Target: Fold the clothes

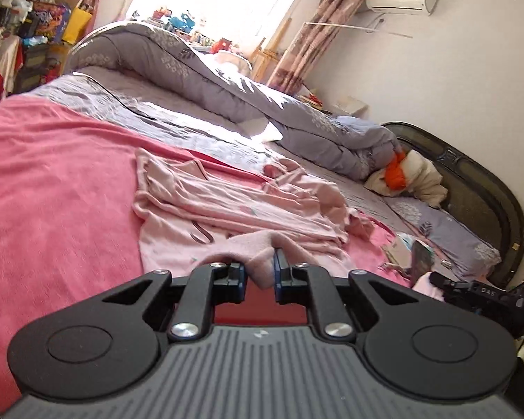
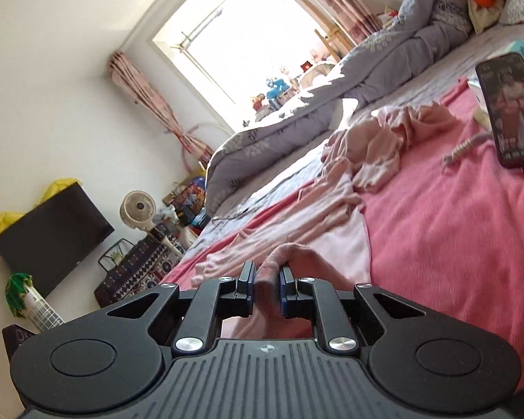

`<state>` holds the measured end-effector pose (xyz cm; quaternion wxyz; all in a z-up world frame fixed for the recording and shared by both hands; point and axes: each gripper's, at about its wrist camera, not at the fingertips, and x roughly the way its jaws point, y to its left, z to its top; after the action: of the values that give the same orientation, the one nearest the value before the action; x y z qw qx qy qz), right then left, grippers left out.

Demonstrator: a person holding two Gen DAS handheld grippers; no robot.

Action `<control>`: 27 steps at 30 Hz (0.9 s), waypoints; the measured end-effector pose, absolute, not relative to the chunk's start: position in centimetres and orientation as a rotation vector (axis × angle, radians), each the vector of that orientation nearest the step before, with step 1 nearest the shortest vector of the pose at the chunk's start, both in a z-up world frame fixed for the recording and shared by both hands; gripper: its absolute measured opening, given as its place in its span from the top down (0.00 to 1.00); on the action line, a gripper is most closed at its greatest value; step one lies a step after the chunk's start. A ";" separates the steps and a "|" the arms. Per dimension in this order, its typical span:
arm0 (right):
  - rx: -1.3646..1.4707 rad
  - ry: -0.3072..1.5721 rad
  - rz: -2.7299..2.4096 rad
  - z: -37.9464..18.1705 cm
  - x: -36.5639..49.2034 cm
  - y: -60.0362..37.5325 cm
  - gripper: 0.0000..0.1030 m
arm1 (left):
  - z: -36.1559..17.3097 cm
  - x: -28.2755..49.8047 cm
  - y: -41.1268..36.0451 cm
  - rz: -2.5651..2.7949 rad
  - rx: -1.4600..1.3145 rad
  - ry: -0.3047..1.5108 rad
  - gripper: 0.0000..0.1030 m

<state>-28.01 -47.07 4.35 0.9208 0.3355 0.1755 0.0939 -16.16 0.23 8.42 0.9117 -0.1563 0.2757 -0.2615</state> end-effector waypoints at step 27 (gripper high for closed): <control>0.105 0.582 0.045 -1.0 -16.0 -43.3 0.31 | 3.7 -9.8 -6.5 -0.287 0.225 0.550 0.01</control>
<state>-16.00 -43.29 -0.99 0.9564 0.0520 0.2866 0.0224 -9.81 -6.49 3.68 0.9461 0.1103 0.2700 -0.1409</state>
